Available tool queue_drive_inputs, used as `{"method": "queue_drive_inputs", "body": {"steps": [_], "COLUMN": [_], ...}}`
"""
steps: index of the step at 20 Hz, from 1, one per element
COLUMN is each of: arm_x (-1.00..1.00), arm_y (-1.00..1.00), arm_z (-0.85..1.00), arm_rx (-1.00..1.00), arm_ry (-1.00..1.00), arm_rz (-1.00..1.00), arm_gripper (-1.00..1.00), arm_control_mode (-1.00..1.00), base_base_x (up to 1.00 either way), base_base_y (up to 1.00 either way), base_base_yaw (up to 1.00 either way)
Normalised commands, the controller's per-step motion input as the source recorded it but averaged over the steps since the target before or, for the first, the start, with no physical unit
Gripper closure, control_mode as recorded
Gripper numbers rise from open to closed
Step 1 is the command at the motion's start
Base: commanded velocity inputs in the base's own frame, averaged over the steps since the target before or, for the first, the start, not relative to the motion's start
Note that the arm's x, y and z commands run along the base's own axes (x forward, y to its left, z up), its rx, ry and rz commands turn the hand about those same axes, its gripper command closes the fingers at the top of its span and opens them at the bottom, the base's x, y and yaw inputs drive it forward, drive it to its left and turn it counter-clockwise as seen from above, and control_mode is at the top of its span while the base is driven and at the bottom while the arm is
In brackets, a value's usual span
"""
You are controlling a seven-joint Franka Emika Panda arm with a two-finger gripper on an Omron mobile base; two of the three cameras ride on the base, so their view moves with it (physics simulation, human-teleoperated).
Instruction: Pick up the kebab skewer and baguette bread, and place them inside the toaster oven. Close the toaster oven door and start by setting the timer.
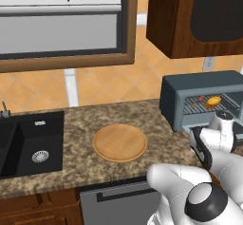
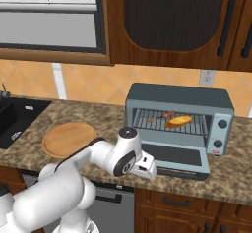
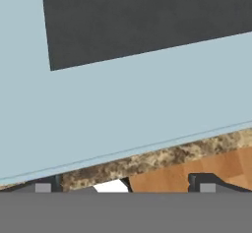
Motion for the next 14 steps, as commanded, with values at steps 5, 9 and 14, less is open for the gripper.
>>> {"method": "queue_drive_inputs", "body": {"steps": [5, 9, 14], "arm_x": [0.29, 0.19, -0.07], "arm_y": [-0.05, -0.01, 0.00], "arm_z": [-0.25, -0.18, -0.03], "arm_rx": [-0.04, -0.03, -0.02], "arm_ry": [0.00, 0.00, -0.13], "arm_rz": [0.00, 0.00, 0.00], "arm_gripper": [-1.00, -1.00, -1.00], "arm_control_mode": [-1.00, -1.00, -1.00], "base_base_x": [0.00, 0.00, 0.00], "base_base_y": [0.00, 0.00, 0.00], "base_base_yaw": [0.00, 0.00, 0.00]}}
